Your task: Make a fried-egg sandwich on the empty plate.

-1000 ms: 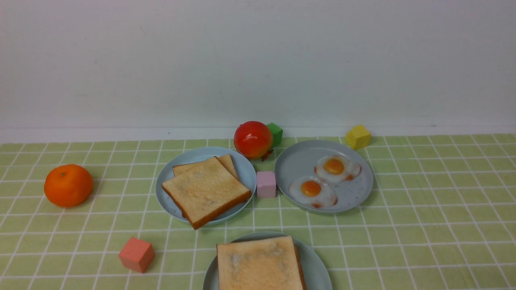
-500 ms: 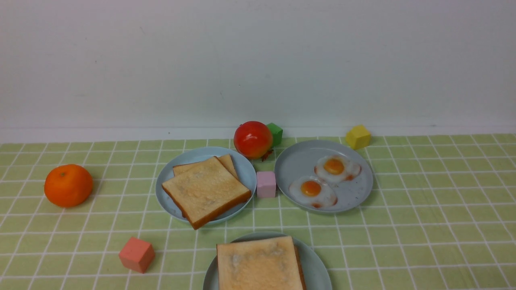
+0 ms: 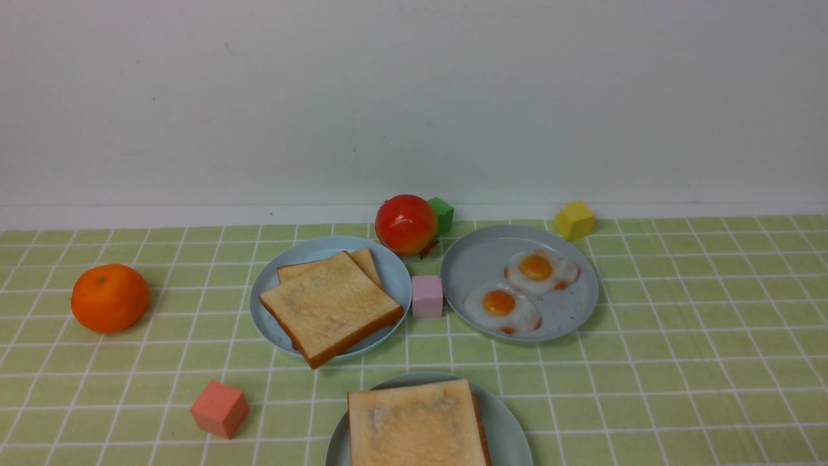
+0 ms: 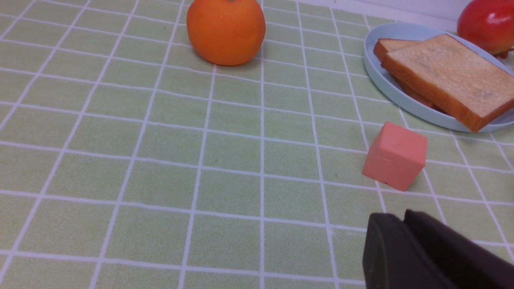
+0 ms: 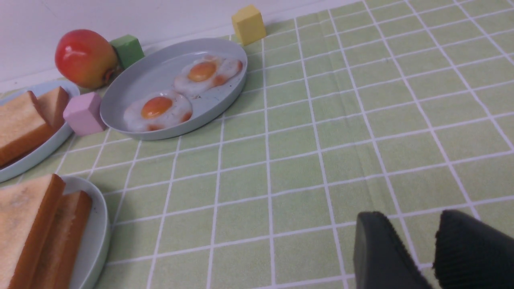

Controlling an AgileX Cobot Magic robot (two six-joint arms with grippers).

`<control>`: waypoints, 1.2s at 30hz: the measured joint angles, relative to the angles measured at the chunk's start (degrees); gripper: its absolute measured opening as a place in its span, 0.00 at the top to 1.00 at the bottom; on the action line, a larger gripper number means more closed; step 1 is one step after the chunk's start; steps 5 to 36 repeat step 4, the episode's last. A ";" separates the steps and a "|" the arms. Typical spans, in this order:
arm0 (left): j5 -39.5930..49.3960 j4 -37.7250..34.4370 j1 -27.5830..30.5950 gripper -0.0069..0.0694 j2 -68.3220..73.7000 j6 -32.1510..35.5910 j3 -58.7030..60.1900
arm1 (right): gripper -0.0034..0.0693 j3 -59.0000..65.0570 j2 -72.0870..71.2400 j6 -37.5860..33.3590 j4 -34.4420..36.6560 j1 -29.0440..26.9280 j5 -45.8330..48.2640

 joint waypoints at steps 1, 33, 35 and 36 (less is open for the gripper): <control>0.00 0.00 0.00 0.83 0.00 0.00 0.00 | 0.63 0.00 0.00 0.00 0.00 0.00 0.00; 0.00 0.00 0.00 0.83 0.00 0.00 0.00 | 0.63 0.00 0.00 0.00 0.00 0.00 0.00; 0.00 0.00 0.00 0.83 0.00 0.00 0.00 | 0.63 0.00 0.00 0.00 0.00 0.00 0.00; 0.00 0.00 0.00 0.83 0.00 0.00 0.00 | 0.63 0.00 0.00 0.00 0.00 0.00 0.00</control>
